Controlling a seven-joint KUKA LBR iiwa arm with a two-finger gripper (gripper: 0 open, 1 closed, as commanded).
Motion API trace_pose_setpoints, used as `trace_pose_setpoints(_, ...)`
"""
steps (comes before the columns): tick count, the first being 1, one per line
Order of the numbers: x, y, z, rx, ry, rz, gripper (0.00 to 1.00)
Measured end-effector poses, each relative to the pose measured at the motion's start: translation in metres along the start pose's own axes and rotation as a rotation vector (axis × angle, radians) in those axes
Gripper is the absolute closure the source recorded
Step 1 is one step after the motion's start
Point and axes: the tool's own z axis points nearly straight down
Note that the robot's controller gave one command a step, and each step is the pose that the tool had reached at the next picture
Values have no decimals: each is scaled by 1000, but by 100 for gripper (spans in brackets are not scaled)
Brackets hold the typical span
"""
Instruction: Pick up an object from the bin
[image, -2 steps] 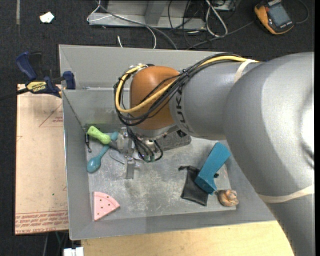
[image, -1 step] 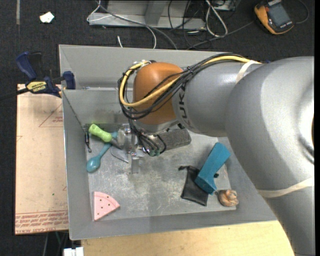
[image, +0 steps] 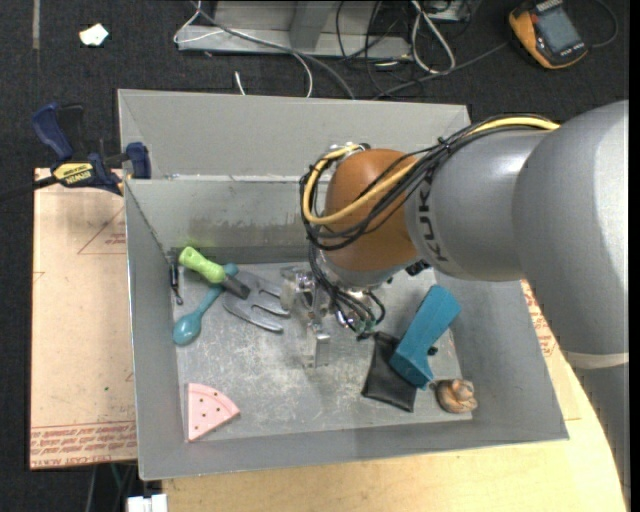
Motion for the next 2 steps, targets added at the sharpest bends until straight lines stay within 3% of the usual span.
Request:
trace_pose_setpoints(1,-1,-15,-10,-1,-3,-21,0)
trace_pose_setpoints(2,21,-58,-18,-2,0,-77,0)
